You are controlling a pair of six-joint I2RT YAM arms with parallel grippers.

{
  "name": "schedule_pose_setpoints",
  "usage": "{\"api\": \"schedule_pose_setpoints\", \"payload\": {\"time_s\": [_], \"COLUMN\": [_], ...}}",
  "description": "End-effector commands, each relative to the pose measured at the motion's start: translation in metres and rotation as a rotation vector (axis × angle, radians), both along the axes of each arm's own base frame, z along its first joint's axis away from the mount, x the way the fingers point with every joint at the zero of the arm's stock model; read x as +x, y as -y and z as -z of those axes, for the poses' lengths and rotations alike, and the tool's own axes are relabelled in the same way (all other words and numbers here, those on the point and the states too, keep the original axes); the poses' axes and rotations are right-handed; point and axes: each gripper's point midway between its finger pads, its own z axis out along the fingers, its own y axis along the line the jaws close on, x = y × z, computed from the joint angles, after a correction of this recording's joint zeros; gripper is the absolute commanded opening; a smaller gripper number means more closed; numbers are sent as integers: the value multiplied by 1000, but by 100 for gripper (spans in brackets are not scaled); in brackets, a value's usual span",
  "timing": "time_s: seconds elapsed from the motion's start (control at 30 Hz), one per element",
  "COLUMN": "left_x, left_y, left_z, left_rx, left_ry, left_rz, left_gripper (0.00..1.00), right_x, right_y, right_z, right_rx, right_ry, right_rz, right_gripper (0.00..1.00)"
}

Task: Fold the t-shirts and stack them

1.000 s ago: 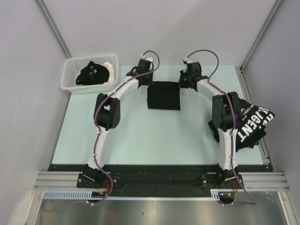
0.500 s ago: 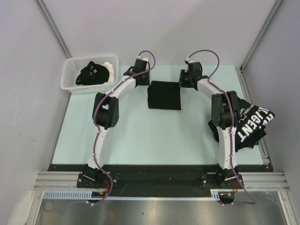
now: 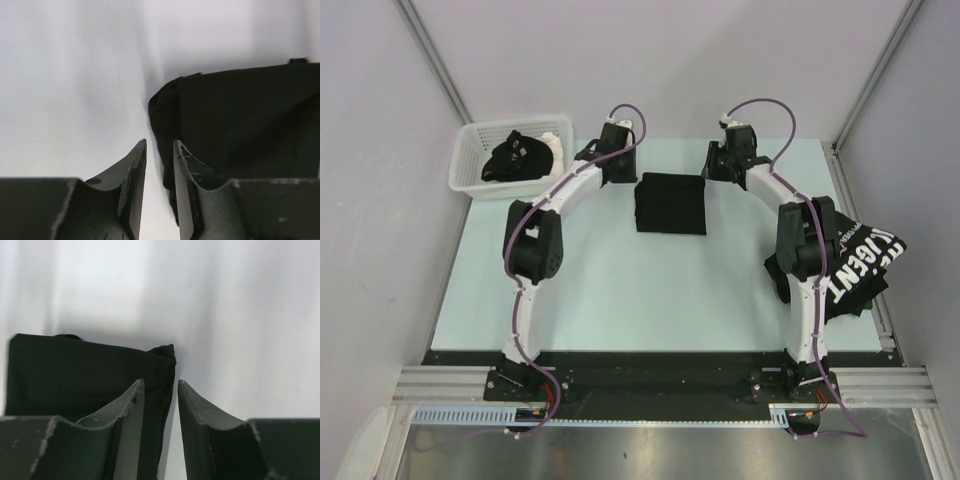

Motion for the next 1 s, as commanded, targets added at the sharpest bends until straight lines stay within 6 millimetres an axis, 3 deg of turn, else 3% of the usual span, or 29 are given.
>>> {"api": "schedule_pose_setpoints", "payload": {"time_s": [0.0, 0.03, 0.17, 0.37, 0.5, 0.73, 0.97], "left_x": [-11, -15, -24, -22, -16, -21, -8], "left_y": [25, 32, 55, 86, 91, 81, 74], "left_z": [-81, -85, -88, -53, -31, 9, 26], "left_rx": [-125, -139, -170, -208, -208, -147, -99], "left_ry": [114, 115, 111, 51, 21, -44, -19], "left_rz": [48, 63, 104, 155, 152, 124, 98], "left_gripper": [32, 31, 29, 28, 27, 27, 28], "right_x": [-3, -6, -17, -42, -54, -59, -61], "right_y": [11, 12, 19, 25, 29, 25, 19], "right_z": [-78, -90, -107, -119, -117, -113, -109], "right_rx": [10, 9, -1, -19, -22, -4, 19], "right_ry": [144, 163, 186, 179, 169, 150, 131], "right_rz": [29, 31, 44, 35, 34, 23, 4], "right_gripper": [38, 38, 38, 38, 38, 38, 38]}}
